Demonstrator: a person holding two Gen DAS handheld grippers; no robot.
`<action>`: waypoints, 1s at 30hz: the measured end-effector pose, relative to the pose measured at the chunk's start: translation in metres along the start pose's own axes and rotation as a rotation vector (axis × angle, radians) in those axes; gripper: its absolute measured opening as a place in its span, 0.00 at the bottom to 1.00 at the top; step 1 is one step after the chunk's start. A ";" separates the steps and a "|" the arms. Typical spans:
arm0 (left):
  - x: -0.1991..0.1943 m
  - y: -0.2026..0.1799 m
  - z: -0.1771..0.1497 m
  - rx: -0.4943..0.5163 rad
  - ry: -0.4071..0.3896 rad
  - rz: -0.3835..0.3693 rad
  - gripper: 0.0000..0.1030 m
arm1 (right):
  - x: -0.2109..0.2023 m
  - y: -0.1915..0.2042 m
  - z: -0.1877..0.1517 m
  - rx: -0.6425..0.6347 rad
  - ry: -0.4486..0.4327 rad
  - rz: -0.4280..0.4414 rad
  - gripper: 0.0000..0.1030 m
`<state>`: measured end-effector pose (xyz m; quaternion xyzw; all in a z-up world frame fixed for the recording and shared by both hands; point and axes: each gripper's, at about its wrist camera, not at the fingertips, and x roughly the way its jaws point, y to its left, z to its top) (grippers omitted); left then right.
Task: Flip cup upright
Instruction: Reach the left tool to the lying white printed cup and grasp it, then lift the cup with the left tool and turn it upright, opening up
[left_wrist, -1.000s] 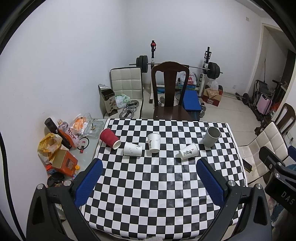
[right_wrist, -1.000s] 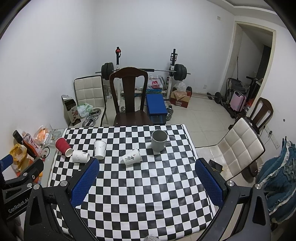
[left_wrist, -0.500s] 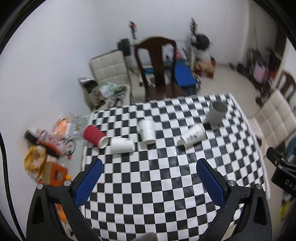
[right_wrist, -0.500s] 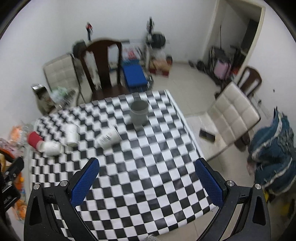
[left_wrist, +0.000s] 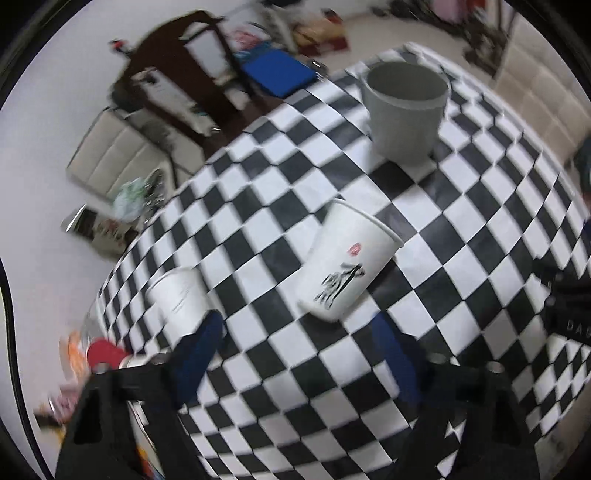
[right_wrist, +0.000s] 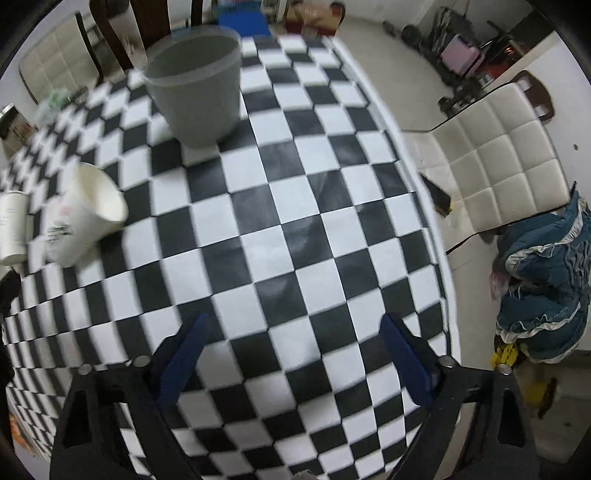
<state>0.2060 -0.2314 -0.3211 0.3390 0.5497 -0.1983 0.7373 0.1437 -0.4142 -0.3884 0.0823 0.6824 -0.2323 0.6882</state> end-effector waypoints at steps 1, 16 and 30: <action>0.008 -0.006 0.005 0.034 0.015 -0.005 0.68 | 0.011 0.000 0.005 -0.009 0.022 -0.005 0.87; 0.071 -0.052 0.032 0.355 0.139 -0.028 0.58 | 0.072 -0.006 0.045 -0.029 0.111 0.004 0.87; 0.029 -0.015 0.009 0.092 0.147 -0.092 0.57 | 0.041 -0.014 0.022 -0.008 0.086 -0.007 0.87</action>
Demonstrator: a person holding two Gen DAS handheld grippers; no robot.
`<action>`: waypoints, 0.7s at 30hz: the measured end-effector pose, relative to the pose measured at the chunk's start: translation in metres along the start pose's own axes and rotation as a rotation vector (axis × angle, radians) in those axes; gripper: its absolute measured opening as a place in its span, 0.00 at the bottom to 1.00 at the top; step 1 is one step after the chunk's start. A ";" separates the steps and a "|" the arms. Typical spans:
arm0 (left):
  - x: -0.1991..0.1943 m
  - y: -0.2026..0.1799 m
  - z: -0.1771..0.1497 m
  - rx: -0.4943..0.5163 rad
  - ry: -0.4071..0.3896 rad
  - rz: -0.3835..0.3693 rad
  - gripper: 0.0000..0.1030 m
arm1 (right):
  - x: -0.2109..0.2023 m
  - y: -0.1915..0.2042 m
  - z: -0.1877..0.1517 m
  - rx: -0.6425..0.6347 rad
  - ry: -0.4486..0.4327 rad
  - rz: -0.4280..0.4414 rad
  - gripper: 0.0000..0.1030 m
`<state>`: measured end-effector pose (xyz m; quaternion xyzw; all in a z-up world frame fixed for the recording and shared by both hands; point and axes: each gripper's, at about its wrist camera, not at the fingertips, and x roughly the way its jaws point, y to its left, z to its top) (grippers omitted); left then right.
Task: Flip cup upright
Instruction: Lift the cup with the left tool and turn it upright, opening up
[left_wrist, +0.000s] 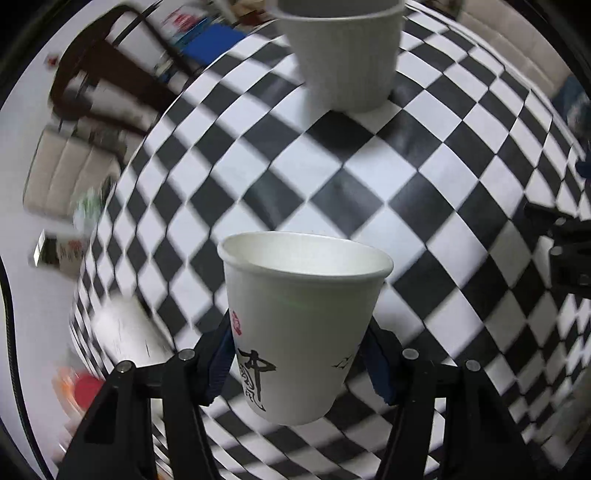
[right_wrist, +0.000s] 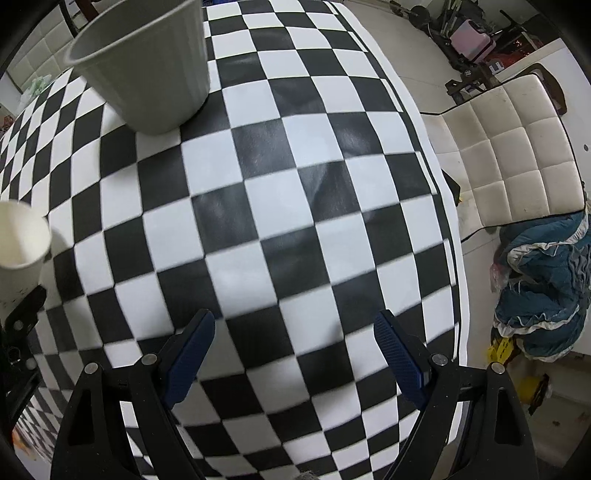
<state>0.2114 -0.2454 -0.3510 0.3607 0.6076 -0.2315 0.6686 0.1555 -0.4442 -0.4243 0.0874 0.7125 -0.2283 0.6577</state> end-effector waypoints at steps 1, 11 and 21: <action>-0.004 0.004 -0.011 -0.041 0.012 -0.023 0.57 | -0.005 0.003 -0.008 0.002 -0.001 -0.002 0.87; -0.004 0.022 -0.163 -0.535 0.185 -0.408 0.57 | -0.039 0.026 -0.108 0.028 0.020 -0.013 0.87; 0.024 0.010 -0.233 -0.870 0.189 -0.647 0.57 | -0.056 0.051 -0.194 0.007 0.020 -0.032 0.87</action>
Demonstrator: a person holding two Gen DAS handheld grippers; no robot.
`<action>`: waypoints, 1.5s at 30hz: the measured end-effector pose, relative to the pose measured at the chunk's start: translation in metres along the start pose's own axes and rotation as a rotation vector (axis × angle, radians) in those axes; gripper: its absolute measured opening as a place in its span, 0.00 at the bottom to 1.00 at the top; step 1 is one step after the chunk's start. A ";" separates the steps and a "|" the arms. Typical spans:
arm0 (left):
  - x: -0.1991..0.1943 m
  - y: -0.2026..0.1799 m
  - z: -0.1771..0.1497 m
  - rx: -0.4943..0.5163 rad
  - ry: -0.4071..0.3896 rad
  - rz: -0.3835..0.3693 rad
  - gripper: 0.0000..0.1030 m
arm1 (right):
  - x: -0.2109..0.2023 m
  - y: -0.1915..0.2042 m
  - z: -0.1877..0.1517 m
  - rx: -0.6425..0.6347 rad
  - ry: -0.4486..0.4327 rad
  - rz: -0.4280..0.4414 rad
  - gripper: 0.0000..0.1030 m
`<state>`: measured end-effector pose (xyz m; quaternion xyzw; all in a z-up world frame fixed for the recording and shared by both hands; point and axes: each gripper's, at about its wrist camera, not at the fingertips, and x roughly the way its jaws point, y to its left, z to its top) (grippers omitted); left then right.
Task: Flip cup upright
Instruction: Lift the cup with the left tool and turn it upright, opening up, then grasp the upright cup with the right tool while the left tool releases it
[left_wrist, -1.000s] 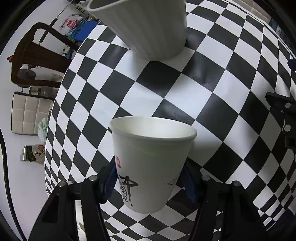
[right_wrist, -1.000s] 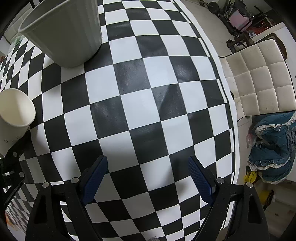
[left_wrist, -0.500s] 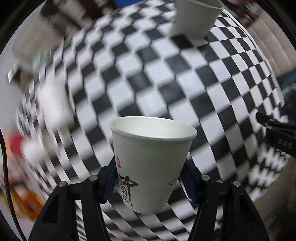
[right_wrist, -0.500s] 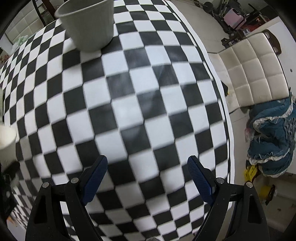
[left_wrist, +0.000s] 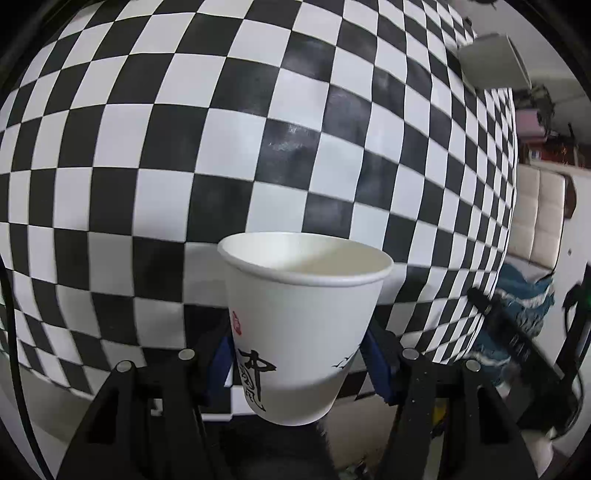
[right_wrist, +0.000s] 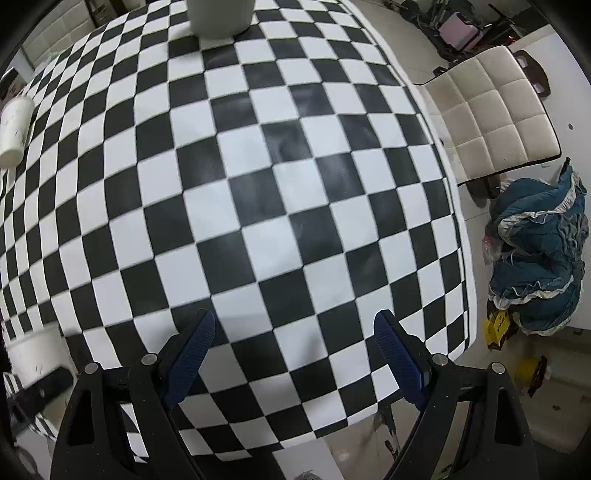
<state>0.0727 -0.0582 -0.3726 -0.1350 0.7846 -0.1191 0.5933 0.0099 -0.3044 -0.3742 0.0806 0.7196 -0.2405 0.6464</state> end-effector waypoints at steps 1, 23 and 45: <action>0.002 -0.002 0.001 -0.002 -0.016 0.004 0.57 | 0.001 0.003 0.000 -0.006 0.002 0.001 0.87; 0.046 -0.063 0.009 0.109 -0.116 0.191 0.72 | 0.033 -0.008 0.029 -0.065 0.037 0.028 0.87; -0.072 0.060 -0.027 0.017 -0.440 0.553 1.00 | -0.039 0.079 0.014 -0.229 0.025 0.287 0.87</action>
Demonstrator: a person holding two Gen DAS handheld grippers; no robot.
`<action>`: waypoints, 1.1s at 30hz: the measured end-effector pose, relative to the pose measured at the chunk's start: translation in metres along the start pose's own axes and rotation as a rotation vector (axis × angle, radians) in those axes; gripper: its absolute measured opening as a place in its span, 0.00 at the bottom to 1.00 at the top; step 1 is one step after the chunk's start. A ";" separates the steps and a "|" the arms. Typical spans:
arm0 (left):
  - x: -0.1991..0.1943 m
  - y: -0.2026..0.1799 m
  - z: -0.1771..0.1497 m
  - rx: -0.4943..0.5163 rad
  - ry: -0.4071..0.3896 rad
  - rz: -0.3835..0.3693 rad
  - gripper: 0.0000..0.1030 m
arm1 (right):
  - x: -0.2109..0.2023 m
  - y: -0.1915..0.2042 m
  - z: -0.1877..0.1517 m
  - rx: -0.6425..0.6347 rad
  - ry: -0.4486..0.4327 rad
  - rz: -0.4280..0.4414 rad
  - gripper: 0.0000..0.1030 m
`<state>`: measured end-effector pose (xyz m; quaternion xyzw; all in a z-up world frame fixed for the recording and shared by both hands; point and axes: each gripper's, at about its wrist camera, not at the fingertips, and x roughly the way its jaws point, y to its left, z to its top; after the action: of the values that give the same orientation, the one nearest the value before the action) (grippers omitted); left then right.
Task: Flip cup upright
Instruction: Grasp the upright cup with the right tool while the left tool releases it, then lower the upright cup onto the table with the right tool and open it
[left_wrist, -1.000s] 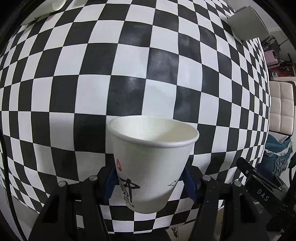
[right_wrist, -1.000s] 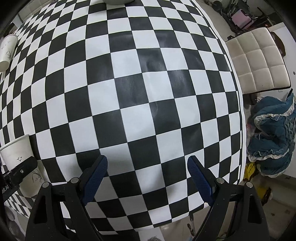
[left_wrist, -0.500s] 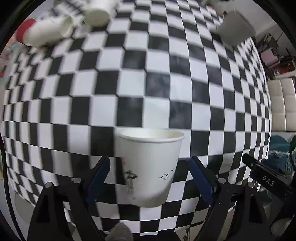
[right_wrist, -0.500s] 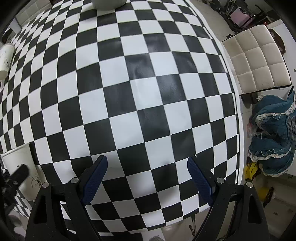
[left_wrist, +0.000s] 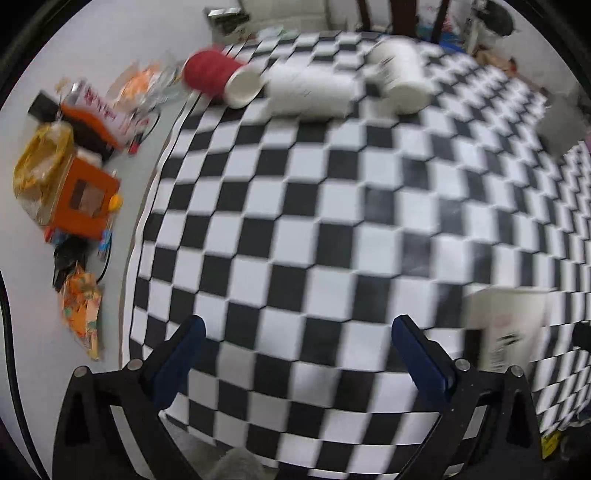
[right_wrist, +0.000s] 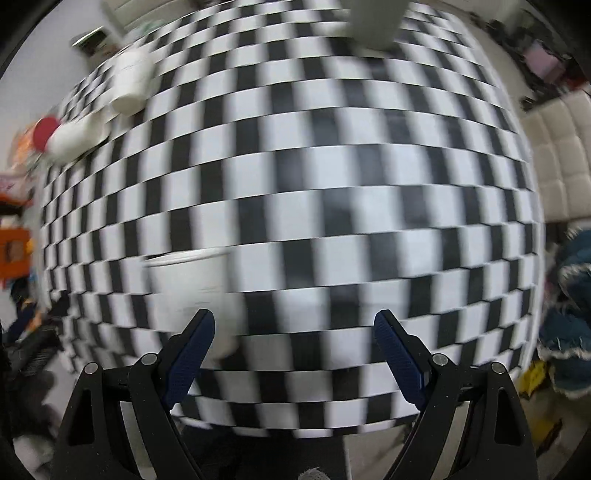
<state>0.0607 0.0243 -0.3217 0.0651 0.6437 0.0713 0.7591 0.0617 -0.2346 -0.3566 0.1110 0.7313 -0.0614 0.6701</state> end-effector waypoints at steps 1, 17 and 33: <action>0.007 0.006 -0.002 -0.010 0.013 -0.001 1.00 | 0.003 0.012 0.001 -0.016 0.010 0.004 0.87; 0.049 0.027 -0.029 -0.036 0.090 -0.025 1.00 | 0.052 0.080 0.016 -0.119 0.107 -0.075 0.80; 0.064 0.014 -0.026 -0.031 0.196 -0.083 1.00 | 0.079 0.093 0.014 -0.115 0.110 -0.033 0.63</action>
<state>0.0451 0.0509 -0.3855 0.0192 0.7160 0.0560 0.6956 0.0921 -0.1413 -0.4313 0.0635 0.7710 -0.0240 0.6332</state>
